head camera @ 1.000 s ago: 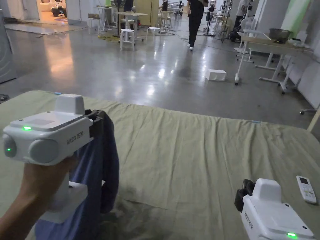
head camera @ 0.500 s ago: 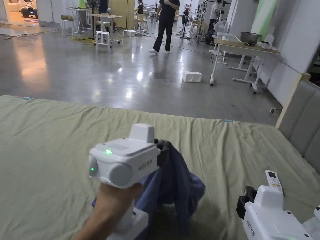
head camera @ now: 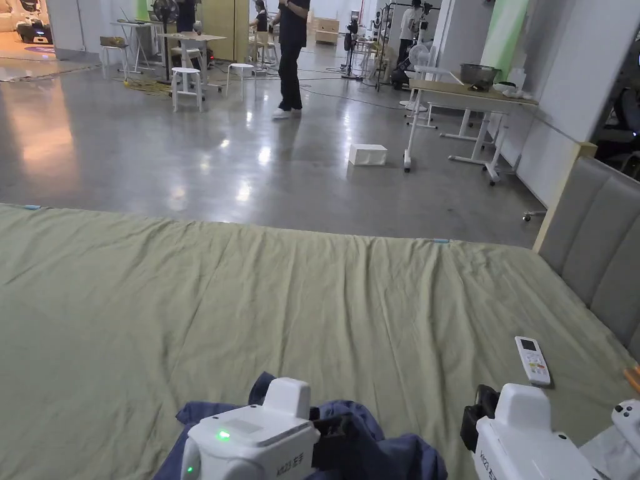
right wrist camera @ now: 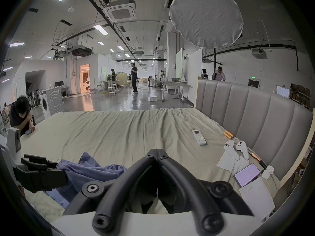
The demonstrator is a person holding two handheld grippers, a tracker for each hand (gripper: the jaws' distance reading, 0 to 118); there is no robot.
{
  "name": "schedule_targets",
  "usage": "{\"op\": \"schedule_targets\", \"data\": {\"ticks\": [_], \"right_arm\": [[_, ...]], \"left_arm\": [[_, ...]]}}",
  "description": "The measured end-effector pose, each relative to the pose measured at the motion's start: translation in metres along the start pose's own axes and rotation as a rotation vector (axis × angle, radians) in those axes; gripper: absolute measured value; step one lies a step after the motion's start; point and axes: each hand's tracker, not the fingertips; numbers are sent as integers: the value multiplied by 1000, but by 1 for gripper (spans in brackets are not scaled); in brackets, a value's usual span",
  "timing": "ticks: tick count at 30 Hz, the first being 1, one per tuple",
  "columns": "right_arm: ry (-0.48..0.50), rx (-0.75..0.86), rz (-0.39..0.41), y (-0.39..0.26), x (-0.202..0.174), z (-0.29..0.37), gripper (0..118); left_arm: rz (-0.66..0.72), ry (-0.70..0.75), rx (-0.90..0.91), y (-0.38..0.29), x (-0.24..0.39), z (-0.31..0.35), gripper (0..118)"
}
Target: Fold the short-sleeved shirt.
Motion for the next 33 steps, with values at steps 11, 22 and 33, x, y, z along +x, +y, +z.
{"op": "schedule_targets", "data": {"ticks": [11, 22, 33], "right_arm": [[39, 65, 9, 16, -21, 3, 0], [48, 207, 44, 26, -51, 13, 0], [53, 182, 53, 23, -49, 9, 0]], "left_arm": [[-23, 336, 299, 35, -41, 71, 66], [-57, 559, 373, 43, -70, 111, 0], [164, 476, -70, -4, -137, 102, 0]]}}
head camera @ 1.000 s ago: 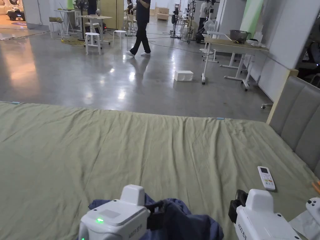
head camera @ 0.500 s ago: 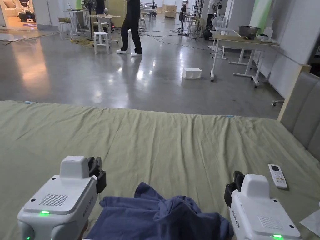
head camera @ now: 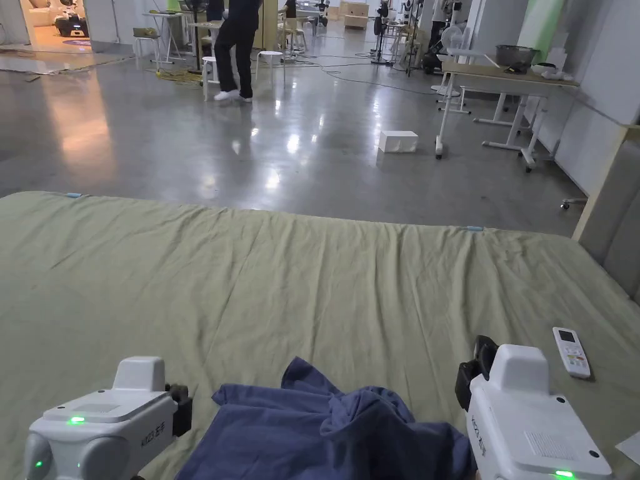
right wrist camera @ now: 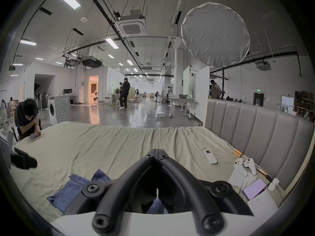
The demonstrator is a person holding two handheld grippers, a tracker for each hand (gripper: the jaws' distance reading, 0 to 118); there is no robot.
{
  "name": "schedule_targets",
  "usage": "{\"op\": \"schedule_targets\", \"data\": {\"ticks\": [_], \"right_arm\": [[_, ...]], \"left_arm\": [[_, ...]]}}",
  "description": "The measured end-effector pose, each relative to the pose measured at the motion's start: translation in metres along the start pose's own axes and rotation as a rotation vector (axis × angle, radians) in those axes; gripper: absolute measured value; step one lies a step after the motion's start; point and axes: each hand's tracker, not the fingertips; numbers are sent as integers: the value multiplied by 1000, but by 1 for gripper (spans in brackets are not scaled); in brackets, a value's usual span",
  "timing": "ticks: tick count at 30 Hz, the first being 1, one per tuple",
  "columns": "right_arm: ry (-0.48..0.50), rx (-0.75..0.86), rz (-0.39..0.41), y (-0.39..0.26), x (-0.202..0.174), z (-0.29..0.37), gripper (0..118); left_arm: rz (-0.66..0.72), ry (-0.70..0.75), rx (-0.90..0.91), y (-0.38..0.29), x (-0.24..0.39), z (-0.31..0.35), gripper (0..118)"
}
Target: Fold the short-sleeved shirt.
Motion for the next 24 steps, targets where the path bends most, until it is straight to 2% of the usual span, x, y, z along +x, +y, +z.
{"op": "schedule_targets", "data": {"ticks": [3, 4, 5, 6, 7, 8, 9, 15, 18, 19, 21, 22, 24], "right_arm": [[4, -36, -7, -5, 4, -3, 0], [-1, -48, -11, -8, 5, -4, 0], [-2, -53, -11, -9, 6, -4, 0], [-2, -60, -12, -11, 7, -5, 0], [-4, -68, -12, -13, 8, -6, 0], [-5, -73, -12, -15, 9, -7, 0], [-6, -79, -12, -17, 10, -7, 0], [-25, -115, -9, -26, 16, -9, 0], [-32, -133, -9, -30, 18, -10, 0], [-33, -137, -7, -31, 19, -11, 0], [-32, -146, -5, -33, 18, -12, 0], [-30, -150, -4, -35, 18, -13, 0], [-25, -159, -5, -38, 18, -17, 0]], "left_arm": [[37, 9, -113, -15, -11, -24, 1], [44, 4, -144, -21, -16, -34, 9], [41, -6, -190, -25, -19, -42, 21], [43, -16, -253, -30, -25, -57, 38], [41, -17, -281, -33, -29, -68, 60], [42, -24, -317, -36, -30, -76, 72], [43, -29, -356, -39, -32, -86, 76], [-52, 100, -443, -58, -15, -114, 76], [-66, 107, -421, -60, -7, -116, 73], [-80, 121, -411, -60, -6, -117, 63], [-114, 120, -391, -62, 3, -115, 36], [-155, 124, -377, -61, 20, -98, 15], [-213, 116, -377, -66, 32, -92, 8]]}}
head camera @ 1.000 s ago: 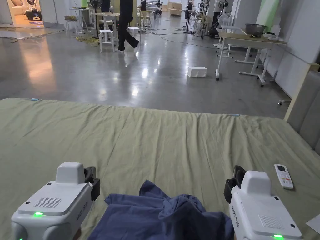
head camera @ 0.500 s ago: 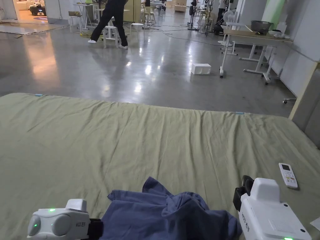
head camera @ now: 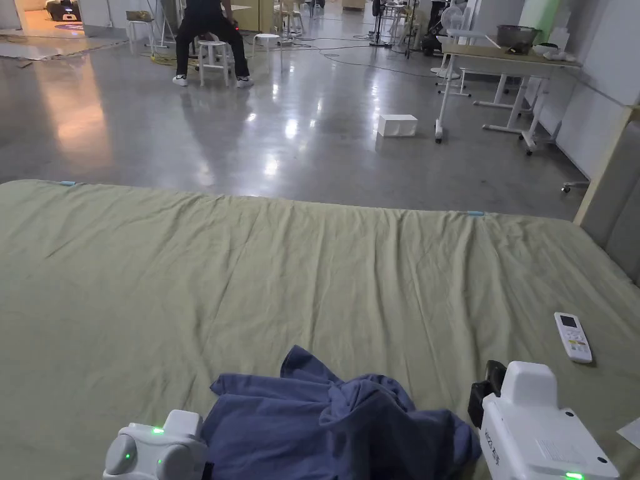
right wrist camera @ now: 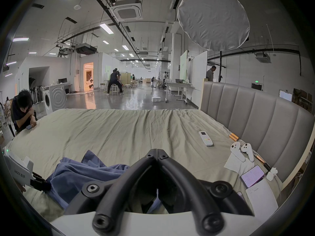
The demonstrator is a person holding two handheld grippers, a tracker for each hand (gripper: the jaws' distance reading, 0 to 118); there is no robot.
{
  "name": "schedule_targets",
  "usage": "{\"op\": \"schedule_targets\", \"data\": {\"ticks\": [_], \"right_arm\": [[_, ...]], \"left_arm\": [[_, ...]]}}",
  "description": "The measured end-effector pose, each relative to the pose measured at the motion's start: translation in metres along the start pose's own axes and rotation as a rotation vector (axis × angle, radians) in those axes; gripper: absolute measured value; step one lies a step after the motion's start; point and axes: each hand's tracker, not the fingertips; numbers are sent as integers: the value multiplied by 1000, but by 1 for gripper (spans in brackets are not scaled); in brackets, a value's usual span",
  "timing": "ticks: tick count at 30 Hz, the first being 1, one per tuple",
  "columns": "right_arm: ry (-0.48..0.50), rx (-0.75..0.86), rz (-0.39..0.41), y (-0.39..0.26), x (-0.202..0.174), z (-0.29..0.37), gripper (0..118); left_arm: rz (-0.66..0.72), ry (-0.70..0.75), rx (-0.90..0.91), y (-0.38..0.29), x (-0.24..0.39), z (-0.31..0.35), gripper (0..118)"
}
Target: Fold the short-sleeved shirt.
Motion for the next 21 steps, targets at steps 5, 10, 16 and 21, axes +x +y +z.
{"op": "schedule_targets", "data": {"ticks": [5, 10, 16, 21], "right_arm": [[13, -49, 5, -6, 9, -15, 0], [63, -258, -6, -18, 32, -57, 1], [145, -484, 82, -50, 44, -123, 53], [230, -654, 194, -85, 34, -164, 64]], "left_arm": [[32, -44, 23, 1, -7, 4, 4], [65, -91, 82, 4, -29, 16, 3], [127, -96, 110, 0, -48, 21, 3], [133, -86, 110, -3, -45, 26, 3]]}}
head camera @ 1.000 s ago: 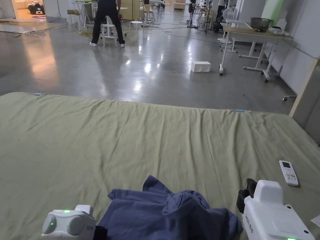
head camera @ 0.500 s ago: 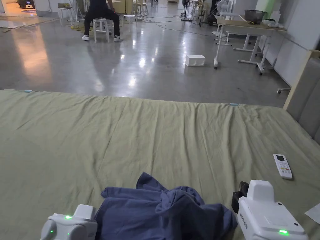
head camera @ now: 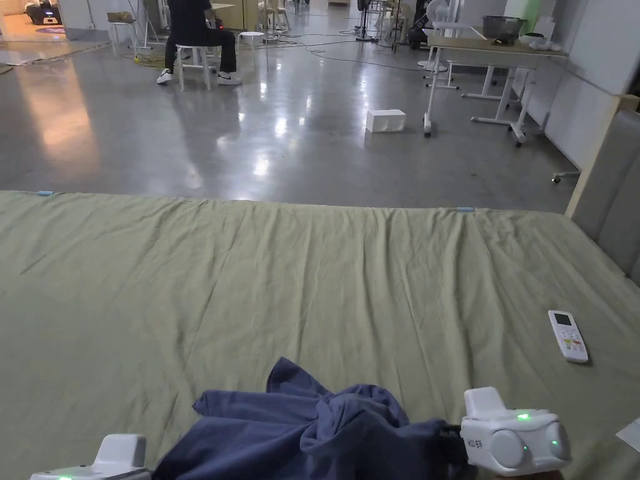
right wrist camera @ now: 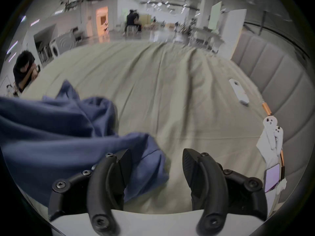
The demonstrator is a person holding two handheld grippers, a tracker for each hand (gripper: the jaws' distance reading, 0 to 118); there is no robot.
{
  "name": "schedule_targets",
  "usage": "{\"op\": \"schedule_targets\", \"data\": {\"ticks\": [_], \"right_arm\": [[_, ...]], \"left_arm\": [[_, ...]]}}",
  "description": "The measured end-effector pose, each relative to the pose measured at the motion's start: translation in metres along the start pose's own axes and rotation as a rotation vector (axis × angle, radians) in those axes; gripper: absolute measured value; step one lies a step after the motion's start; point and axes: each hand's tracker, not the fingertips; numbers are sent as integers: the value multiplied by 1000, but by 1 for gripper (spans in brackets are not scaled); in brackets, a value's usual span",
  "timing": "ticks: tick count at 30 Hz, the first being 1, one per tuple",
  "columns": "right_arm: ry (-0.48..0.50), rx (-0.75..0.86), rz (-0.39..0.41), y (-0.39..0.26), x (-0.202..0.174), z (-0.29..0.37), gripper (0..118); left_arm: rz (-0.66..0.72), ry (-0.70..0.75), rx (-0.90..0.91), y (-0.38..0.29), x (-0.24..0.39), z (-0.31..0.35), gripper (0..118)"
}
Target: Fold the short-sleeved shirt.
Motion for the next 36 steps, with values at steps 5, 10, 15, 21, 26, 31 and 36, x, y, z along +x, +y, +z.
{"op": "schedule_targets", "data": {"ticks": [5, 10, 15, 21, 26, 31, 36], "right_arm": [[24, 5, 13, -17, -17, -12, 30], [-2, 13, 27, -17, -29, -1, 4], [-14, 108, -17, -14, -26, 38, 3], [-50, 259, -66, -2, -14, 100, 3], [-138, 411, -43, 13, -2, 154, 3], [-209, 547, -36, 33, 6, 203, 3], [-235, 657, -20, 63, 14, 248, 3]], "left_arm": [[-4, 8, -9, -2, -3, -9, 3], [0, 2, -9, -4, -1, -10, 3], [16, -19, 58, 2, 2, 13, 3], [6, -25, 195, 30, -9, 50, 3], [-5, -14, 286, 60, -17, 94, 3], [-9, 19, 382, 92, -31, 132, 3], [19, 39, 454, 125, -48, 163, 3]]}}
